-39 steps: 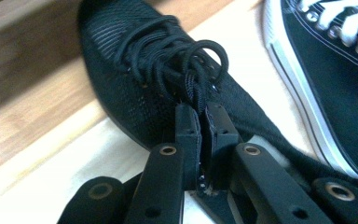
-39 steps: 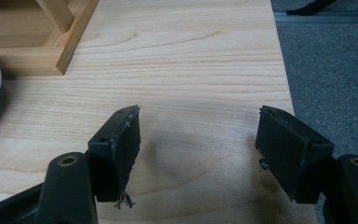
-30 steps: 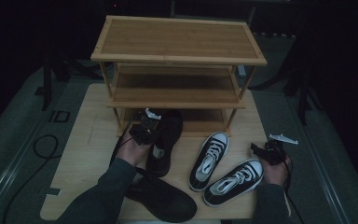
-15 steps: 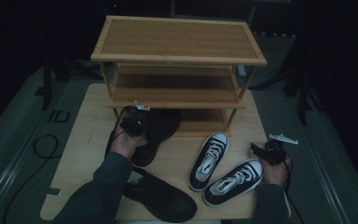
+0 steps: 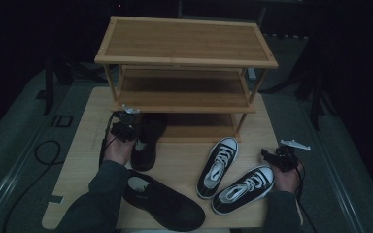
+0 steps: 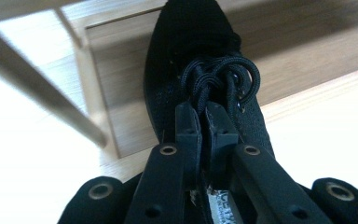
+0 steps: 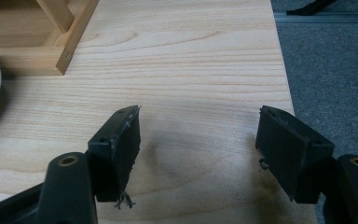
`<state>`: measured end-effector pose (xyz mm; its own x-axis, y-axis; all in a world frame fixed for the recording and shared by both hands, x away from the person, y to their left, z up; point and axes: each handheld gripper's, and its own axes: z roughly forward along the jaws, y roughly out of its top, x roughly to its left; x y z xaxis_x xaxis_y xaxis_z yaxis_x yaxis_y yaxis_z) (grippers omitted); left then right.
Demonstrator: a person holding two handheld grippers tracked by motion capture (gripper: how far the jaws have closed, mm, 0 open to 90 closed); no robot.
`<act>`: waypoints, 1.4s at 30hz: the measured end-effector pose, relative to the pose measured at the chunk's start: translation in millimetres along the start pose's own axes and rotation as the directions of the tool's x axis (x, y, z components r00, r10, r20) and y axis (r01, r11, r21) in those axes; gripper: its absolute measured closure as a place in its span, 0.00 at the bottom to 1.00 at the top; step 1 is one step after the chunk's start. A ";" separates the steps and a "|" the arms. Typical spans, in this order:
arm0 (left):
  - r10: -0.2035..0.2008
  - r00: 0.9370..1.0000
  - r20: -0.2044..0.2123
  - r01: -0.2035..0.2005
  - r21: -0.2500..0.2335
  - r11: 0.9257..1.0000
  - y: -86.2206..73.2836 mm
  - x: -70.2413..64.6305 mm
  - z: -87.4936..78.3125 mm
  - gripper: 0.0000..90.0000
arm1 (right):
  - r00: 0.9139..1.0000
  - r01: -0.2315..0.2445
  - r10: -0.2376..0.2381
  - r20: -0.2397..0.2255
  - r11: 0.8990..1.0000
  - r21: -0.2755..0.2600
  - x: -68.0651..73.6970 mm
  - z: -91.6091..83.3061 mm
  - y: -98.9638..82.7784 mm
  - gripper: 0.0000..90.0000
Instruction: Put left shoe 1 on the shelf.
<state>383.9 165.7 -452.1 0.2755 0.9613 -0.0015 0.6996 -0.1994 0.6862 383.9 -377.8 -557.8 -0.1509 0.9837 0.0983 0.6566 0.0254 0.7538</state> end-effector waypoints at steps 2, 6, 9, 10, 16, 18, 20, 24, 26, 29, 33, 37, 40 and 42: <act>-0.009 1.000 -0.008 0.009 -0.003 1.000 -2.6 3.0 -1.8 0.96 | 1.000 0.000 0.000 0.000 1.000 0.000 0.0 0.0 0.0 0.34; -0.004 1.000 -0.003 0.004 -0.010 1.000 -6.9 7.2 -3.8 0.95 | 1.000 0.001 -0.001 0.000 1.000 0.000 0.0 0.0 0.0 0.34; 0.006 1.000 0.023 -0.005 -0.009 1.000 -7.6 7.1 -5.0 0.91 | 1.000 0.001 -0.001 0.000 1.000 0.000 0.1 0.0 0.0 0.34; 0.012 0.999 0.035 -0.011 -0.007 1.000 -8.2 6.3 -6.3 0.87 | 1.000 0.001 -0.001 0.000 1.000 0.000 0.0 0.0 0.0 0.34; 0.039 0.997 0.072 -0.038 -0.008 0.999 -14.7 0.9 -19.5 0.76 | 1.000 0.000 0.000 0.000 1.000 0.000 0.0 0.0 0.0 0.34; 0.045 0.995 0.094 -0.044 -0.018 0.999 -17.4 -0.8 -26.7 0.74 | 1.000 0.000 0.000 0.000 1.000 0.000 0.0 0.0 0.0 0.34; 0.059 0.992 0.112 -0.056 -0.027 0.998 -20.0 -3.2 -34.9 0.72 | 1.000 0.001 -0.001 0.000 1.000 0.000 0.1 0.0 0.0 0.34; 0.099 0.986 0.132 -0.095 -0.035 0.995 -25.7 -8.1 -50.9 0.71 | 1.000 0.001 -0.001 0.000 1.000 0.000 0.1 0.0 0.0 0.34; 0.118 0.984 0.137 -0.113 -0.041 0.993 -28.3 -10.7 -58.2 0.71 | 1.000 0.002 -0.002 0.001 1.000 0.001 0.1 0.0 0.0 0.34; 0.131 0.980 0.148 -0.124 -0.054 0.991 -31.2 -14.1 -67.0 0.70 | 1.000 0.003 -0.003 0.001 1.000 0.001 0.1 0.0 0.0 0.34; 0.131 0.978 0.164 -0.121 -0.070 0.990 -33.1 -18.3 -72.4 0.67 | 1.000 0.003 -0.003 0.001 1.000 0.001 0.1 0.0 0.0 0.34; 0.110 0.980 0.163 -0.100 -0.069 0.993 -34.8 -15.2 -67.6 0.67 | 1.000 0.002 -0.002 0.001 1.000 0.001 0.1 0.0 0.0 0.34; 0.095 0.981 0.168 -0.086 -0.057 0.995 -40.2 -12.0 -64.9 0.67 | 1.000 0.002 -0.002 0.000 1.000 0.000 0.0 0.0 0.0 0.34; 0.085 0.982 0.171 -0.077 -0.057 0.995 -43.5 -10.1 -66.7 0.66 | 1.000 0.001 -0.001 0.000 1.000 0.000 0.1 0.0 0.0 0.34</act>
<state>306.7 177.4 -433.5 0.4429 0.8940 -0.0673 0.6374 -0.2612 0.7249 383.9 -377.7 -557.8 -0.1512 0.9837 0.0971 0.6566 0.0265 0.7538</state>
